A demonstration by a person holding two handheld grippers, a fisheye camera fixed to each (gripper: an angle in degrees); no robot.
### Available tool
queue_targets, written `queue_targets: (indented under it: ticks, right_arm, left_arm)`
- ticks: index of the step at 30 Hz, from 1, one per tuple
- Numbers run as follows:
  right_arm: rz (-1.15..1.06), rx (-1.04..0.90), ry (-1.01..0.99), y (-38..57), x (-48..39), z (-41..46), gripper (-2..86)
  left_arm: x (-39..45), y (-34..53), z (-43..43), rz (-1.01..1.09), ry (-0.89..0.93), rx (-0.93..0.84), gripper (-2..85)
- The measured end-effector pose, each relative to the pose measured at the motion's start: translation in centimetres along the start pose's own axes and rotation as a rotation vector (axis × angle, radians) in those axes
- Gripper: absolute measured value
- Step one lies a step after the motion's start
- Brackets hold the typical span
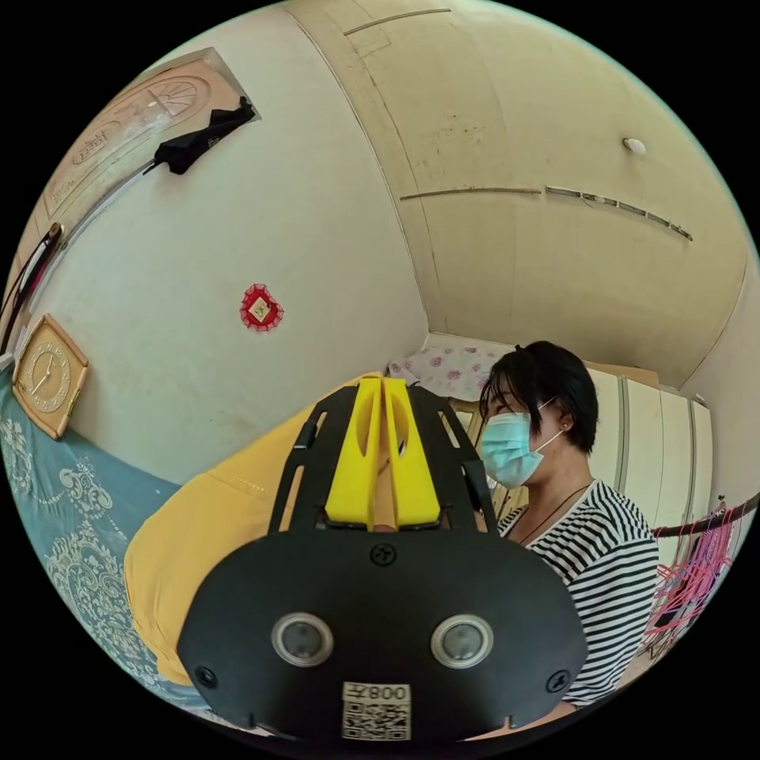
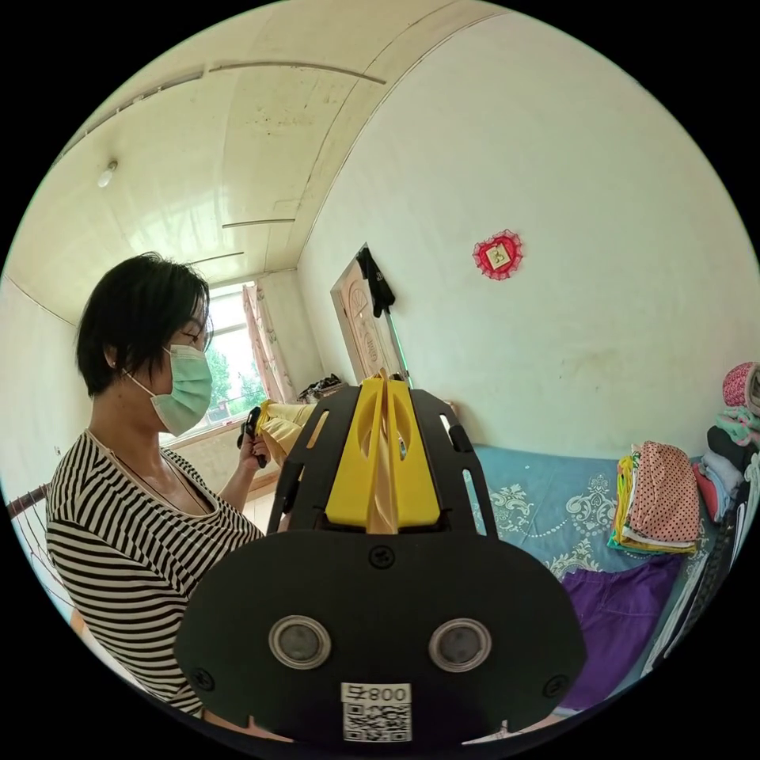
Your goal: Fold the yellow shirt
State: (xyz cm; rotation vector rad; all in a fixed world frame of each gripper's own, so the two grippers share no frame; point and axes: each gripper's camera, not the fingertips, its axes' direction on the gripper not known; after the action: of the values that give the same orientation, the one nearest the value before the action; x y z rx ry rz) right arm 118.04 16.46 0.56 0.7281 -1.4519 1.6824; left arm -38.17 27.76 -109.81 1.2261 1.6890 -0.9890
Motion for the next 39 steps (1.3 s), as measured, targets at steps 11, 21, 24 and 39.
queue_targets:
  ticks: [11, 21, 24, 39]
  right_arm:
    - [-0.087, 0.020, -0.018, 0.0, 0.1, -3.5, 0.1]
    - [-0.159, 0.037, -0.009, -0.8, 2.9, -5.6, 0.1]
    - [-0.164, 0.024, 0.013, -0.9, 5.1, -5.4, 0.2]
    - [-0.008, -0.160, 0.090, -0.2, 30.5, 4.5, 0.2]
  left_arm:
    - [7.7, -1.7, 0.4, 0.120, -0.052, 0.026, 0.2]
    - [10.3, -6.8, 3.2, 0.229, -0.069, 0.018, 0.1]
    - [9.4, -8.7, 4.5, 0.238, -0.084, 0.002, 0.2]
    - [-13.2, -19.2, 13.4, -0.001, -0.266, -0.155, 0.3]
